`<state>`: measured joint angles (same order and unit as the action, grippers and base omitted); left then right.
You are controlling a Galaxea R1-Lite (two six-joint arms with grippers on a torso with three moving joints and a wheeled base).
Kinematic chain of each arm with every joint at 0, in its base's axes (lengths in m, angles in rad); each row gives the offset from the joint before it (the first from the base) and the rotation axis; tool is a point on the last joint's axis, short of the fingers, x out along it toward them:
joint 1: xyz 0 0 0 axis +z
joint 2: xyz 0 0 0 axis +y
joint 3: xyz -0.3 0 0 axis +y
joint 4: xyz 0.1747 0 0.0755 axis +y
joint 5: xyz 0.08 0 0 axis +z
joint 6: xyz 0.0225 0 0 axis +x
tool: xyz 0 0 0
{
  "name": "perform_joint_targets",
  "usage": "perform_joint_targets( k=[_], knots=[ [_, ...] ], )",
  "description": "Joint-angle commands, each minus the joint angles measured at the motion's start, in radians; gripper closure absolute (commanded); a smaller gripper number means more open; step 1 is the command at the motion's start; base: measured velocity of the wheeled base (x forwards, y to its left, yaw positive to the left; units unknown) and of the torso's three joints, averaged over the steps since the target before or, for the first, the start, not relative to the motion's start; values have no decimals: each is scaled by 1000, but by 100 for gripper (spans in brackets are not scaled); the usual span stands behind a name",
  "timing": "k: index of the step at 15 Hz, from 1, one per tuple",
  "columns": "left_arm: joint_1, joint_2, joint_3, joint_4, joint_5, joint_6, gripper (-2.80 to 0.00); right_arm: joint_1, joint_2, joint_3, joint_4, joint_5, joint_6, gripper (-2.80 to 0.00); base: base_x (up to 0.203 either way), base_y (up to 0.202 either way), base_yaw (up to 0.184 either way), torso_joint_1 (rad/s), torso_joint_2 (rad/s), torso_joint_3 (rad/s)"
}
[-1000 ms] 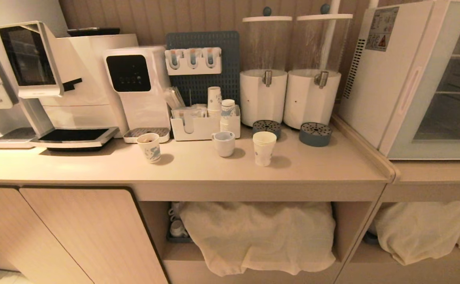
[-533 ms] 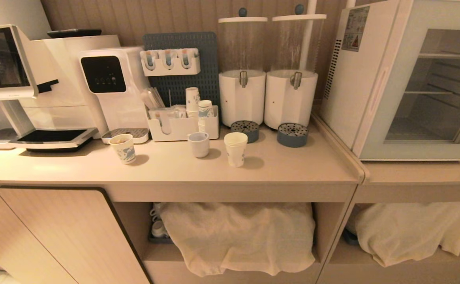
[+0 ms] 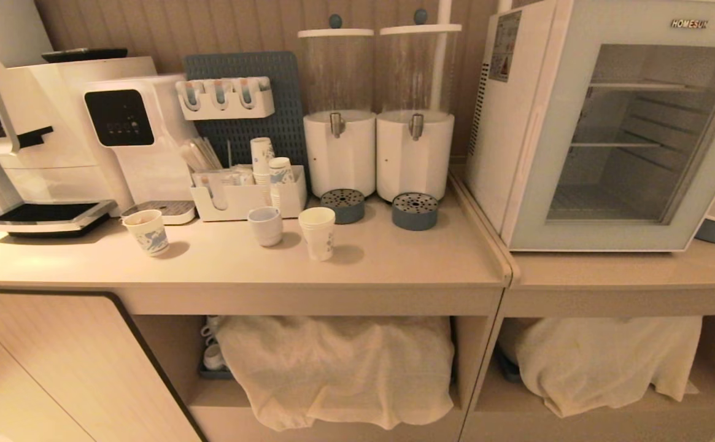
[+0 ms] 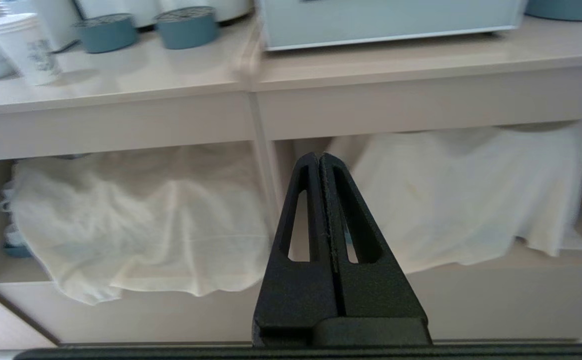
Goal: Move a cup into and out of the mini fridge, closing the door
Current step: Open the freezer door
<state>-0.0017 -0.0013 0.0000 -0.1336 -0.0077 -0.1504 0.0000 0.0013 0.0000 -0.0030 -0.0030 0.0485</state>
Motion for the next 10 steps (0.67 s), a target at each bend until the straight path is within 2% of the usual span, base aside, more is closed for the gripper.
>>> perform_joint_targets(
  k=[1,10],
  knots=[
    [0,-3,40,-1,0,-1,0,0,2,0,0,0,1,0,0,-191,-4,-1,2,3],
    [0,-3,40,-1,0,0,0,0,2,0,0,0,1,0,0,-195,0,3,3,2]
  ],
)
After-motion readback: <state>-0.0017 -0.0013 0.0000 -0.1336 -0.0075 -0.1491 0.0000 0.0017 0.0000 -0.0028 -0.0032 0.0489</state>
